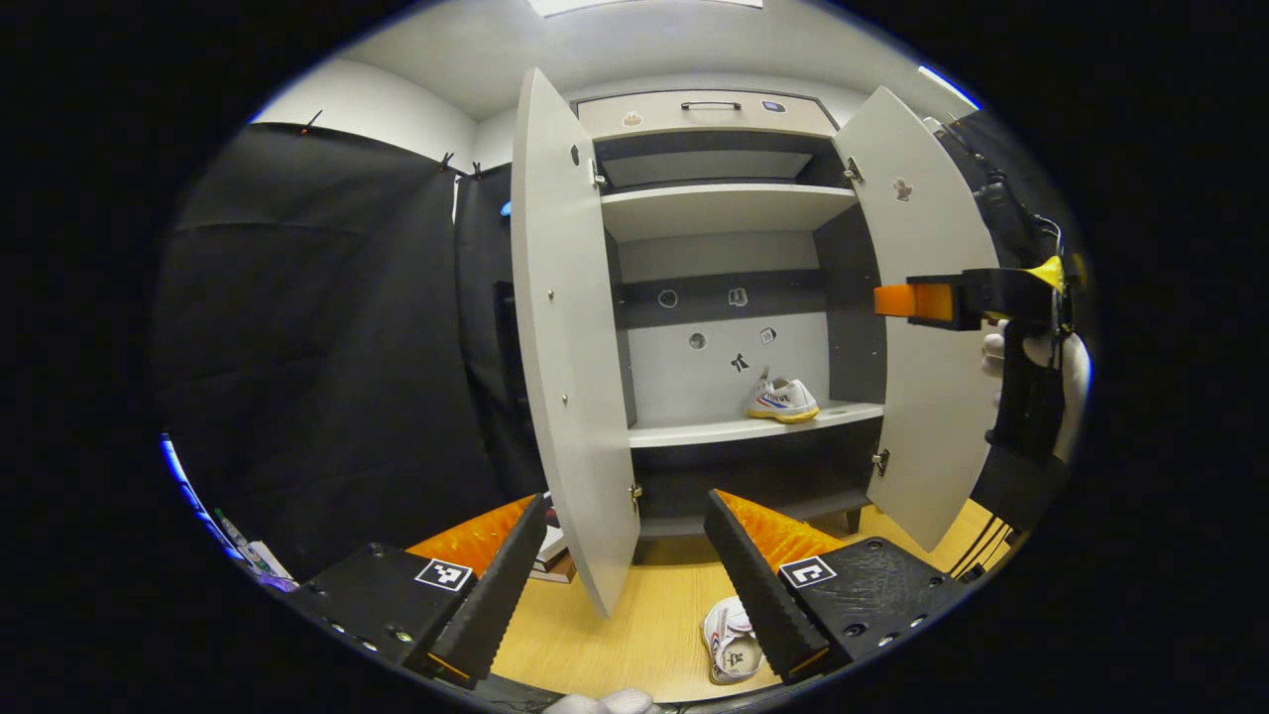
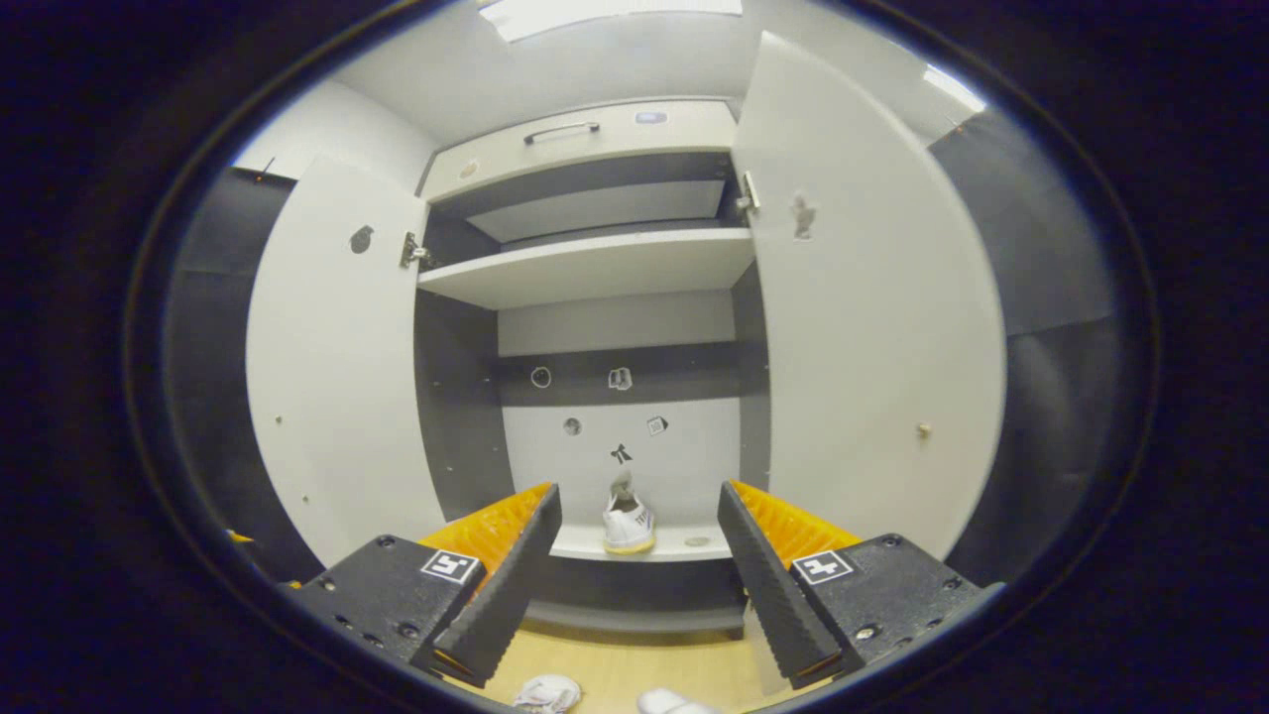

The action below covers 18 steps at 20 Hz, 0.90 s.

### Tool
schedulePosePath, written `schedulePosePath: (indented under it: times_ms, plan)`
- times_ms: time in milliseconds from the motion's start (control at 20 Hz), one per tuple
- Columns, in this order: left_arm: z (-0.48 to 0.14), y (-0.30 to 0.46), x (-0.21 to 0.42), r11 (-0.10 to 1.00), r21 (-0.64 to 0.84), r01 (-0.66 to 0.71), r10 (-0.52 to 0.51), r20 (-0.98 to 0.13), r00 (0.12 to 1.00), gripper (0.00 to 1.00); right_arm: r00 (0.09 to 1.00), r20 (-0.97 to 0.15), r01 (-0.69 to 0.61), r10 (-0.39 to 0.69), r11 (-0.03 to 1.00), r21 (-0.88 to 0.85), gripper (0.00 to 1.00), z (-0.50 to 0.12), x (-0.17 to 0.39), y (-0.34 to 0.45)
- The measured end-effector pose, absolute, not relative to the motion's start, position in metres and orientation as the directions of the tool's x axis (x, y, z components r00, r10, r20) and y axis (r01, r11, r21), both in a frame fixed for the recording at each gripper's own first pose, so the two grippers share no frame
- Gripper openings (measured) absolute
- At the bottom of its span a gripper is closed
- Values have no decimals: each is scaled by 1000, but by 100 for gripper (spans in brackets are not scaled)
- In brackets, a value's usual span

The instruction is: Grab one shoe with the right hand and put it into the shoe cabinet, grab the other shoe with the left hand and put it into the shoe cabinet; then close the right door with the right hand and the left door with the left hand.

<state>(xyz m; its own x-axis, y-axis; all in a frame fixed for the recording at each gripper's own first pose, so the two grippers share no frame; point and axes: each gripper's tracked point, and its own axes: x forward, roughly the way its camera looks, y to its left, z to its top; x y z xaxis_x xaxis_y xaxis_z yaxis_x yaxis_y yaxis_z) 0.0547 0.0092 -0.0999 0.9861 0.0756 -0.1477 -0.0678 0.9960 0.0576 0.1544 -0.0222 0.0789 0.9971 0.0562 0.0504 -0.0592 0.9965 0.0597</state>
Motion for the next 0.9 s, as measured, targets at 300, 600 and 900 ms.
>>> schedulePosePath:
  times_ms: [300,600,900]
  plan:
    - [-172,-34,58,997,30,64,-55,-238,970,97,999,-14,52,-52,997,48,100,47,79,-70]
    - [-317,-70,45,988,-24,151,-147,-425,893,97,985,-105,135,-136,991,-14,99,11,36,-99]
    - [-430,-79,47,979,54,199,-132,-580,804,97,967,-186,171,-176,984,-44,100,-13,19,-114]
